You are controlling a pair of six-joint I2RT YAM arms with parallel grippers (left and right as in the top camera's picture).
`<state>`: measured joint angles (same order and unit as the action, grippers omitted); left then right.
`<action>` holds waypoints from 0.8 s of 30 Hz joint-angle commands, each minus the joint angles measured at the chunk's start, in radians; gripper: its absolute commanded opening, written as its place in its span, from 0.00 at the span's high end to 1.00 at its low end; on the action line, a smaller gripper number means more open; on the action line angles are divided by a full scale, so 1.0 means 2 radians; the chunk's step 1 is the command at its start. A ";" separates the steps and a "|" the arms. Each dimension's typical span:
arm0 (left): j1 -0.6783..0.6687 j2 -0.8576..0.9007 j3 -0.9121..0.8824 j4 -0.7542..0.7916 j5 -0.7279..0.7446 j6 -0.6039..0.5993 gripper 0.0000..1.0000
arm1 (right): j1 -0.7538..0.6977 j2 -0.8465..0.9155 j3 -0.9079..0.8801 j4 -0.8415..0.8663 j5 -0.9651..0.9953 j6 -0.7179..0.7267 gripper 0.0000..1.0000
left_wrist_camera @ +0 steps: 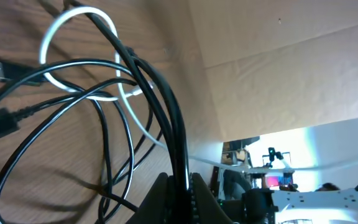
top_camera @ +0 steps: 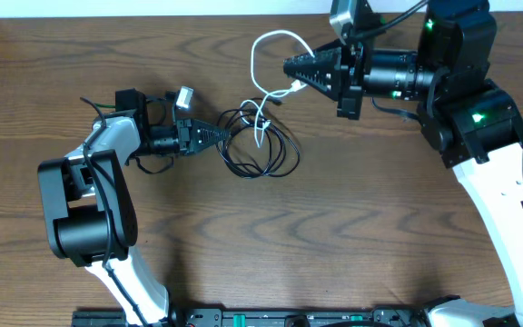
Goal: Untangle cables
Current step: 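Lift the white cable high with the right gripper, holding bundle with left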
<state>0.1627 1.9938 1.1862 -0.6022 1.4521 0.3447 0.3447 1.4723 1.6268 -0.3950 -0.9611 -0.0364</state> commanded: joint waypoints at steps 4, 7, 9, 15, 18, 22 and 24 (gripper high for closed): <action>-0.004 -0.008 -0.002 -0.001 -0.010 0.016 0.93 | -0.001 0.001 0.004 0.105 0.114 0.095 0.99; -0.010 -0.008 -0.002 0.001 -0.010 0.016 0.92 | -0.005 0.001 0.004 0.218 0.113 0.147 0.99; -0.013 -0.008 -0.002 0.002 -0.010 0.016 0.93 | -0.007 0.001 0.004 0.269 0.113 0.157 0.99; -0.015 -0.008 -0.002 0.005 -0.012 0.016 0.93 | -0.013 0.001 0.004 0.331 0.197 0.177 0.99; -0.015 -0.008 -0.002 0.011 -0.027 0.011 0.92 | -0.013 0.001 0.004 0.374 0.233 0.181 0.99; -0.015 -0.008 -0.002 0.044 -0.115 -0.084 0.92 | -0.013 -0.004 0.004 0.409 0.233 0.181 0.99; -0.015 -0.008 -0.002 0.052 -0.152 -0.118 0.92 | -0.014 -0.006 0.004 0.396 0.232 0.181 0.99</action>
<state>0.1326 1.9938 1.1862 -0.5110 1.3006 0.2481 0.3290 1.4723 1.6245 0.4122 -0.5404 0.3061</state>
